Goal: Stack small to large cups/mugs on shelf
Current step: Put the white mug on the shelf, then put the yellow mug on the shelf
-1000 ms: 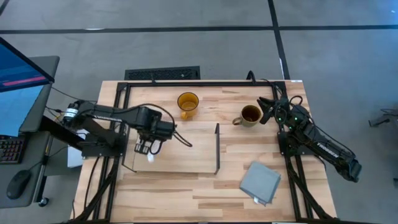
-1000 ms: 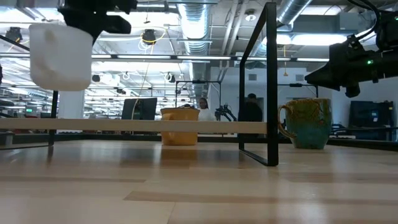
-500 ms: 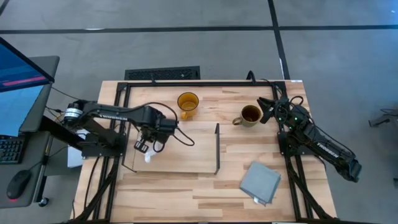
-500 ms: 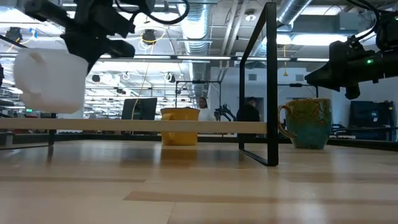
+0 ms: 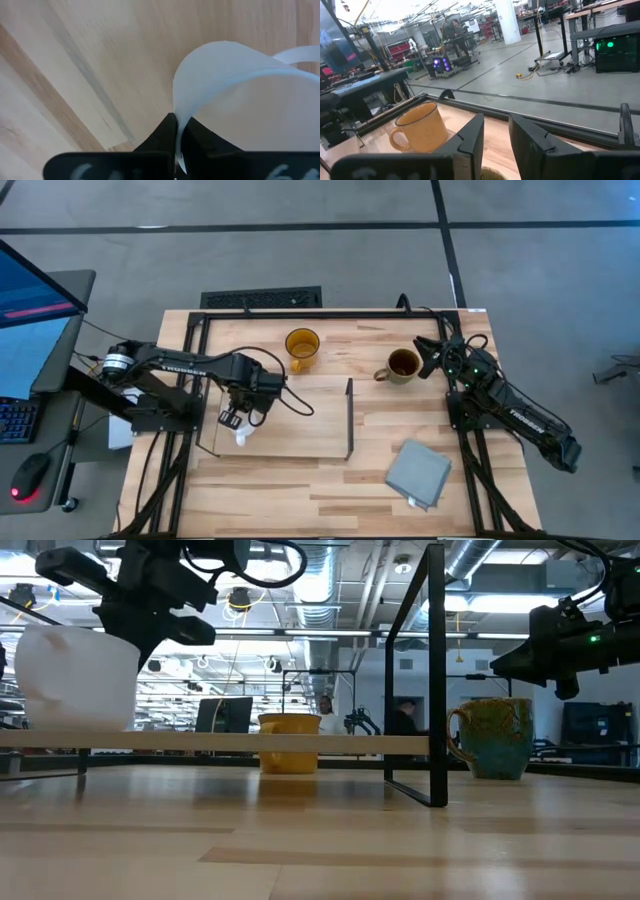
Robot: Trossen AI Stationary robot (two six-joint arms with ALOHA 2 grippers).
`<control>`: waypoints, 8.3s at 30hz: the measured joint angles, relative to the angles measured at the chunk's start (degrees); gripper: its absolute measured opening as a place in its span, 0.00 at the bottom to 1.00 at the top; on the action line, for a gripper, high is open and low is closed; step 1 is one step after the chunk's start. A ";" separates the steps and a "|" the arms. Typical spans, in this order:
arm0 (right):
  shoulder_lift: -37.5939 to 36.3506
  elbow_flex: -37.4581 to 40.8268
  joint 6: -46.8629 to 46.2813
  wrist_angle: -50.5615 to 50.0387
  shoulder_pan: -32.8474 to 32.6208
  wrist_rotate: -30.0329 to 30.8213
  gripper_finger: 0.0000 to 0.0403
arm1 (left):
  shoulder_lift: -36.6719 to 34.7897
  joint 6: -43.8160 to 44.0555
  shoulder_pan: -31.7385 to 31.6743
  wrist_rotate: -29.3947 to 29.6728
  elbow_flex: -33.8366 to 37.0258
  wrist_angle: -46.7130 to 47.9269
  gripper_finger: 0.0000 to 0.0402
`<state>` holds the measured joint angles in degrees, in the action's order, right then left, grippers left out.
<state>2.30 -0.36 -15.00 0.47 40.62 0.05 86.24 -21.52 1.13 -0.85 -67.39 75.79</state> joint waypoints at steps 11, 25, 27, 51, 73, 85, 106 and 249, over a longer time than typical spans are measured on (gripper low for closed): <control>-0.02 0.00 0.45 0.00 0.00 0.00 0.28 | 0.24 2.12 0.00 2.31 0.21 -0.24 0.10; -0.02 0.00 0.50 0.00 0.00 0.00 0.28 | 0.24 -2.86 0.05 3.16 0.21 -0.29 0.10; -0.02 0.00 0.52 0.00 0.00 0.00 0.28 | 0.22 -3.82 0.20 2.85 0.19 -0.56 0.10; -0.02 0.00 0.50 0.00 0.00 0.00 0.28 | 0.20 -6.33 5.29 0.58 0.13 -3.79 0.10; -0.02 0.00 0.45 0.00 0.00 0.00 0.28 | 0.17 -1.33 5.33 1.11 0.13 -3.80 0.21; 0.00 0.00 0.45 0.00 0.00 0.00 0.28 | 0.17 -3.14 5.33 1.52 0.13 -5.07 0.39; -0.02 0.00 0.45 0.00 -0.02 0.00 0.28 | 0.15 -4.16 8.60 -0.37 0.10 -6.34 0.42; -0.02 0.02 -10.49 0.42 -6.21 -3.01 0.28 | 23.69 -14.30 -37.72 -7.45 -26.98 -25.48 0.42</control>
<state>2.28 -0.34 -25.48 0.89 34.41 -2.96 109.93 -35.82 -36.59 -8.30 -94.37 50.31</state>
